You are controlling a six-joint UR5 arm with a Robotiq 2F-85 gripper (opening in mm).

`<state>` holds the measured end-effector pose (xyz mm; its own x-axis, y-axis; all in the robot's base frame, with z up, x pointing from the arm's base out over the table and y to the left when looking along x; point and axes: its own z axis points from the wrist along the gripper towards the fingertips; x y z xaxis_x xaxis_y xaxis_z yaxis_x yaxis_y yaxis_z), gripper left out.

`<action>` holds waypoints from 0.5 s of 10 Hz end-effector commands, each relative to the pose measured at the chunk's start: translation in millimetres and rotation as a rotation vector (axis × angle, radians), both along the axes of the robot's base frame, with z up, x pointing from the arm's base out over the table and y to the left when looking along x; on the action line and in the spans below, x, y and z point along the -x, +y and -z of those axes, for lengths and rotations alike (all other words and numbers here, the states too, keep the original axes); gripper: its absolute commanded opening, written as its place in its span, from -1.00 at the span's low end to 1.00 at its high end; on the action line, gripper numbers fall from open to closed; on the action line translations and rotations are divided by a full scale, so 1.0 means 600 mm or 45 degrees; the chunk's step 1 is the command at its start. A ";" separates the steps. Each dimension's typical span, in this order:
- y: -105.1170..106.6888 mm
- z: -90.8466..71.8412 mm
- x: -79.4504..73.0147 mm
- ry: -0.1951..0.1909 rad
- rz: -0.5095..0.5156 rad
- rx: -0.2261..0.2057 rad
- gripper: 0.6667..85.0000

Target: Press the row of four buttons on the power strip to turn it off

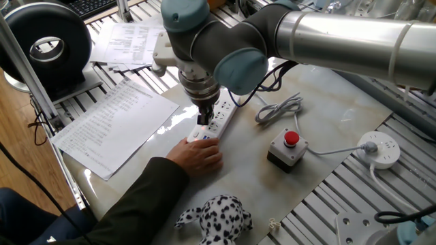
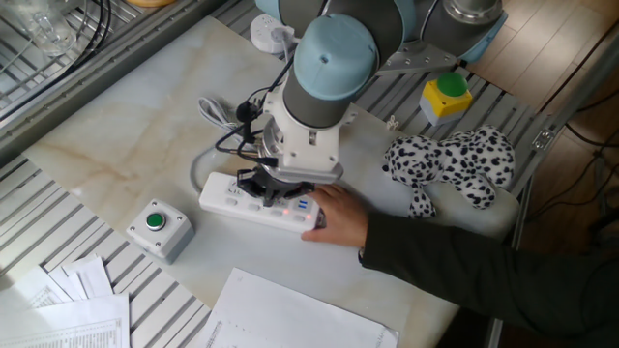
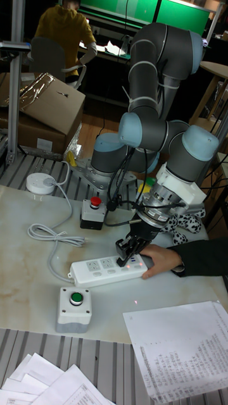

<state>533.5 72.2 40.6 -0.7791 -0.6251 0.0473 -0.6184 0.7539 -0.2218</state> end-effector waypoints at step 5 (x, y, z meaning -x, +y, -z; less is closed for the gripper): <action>0.016 0.014 -0.008 -0.018 0.031 -0.046 -0.99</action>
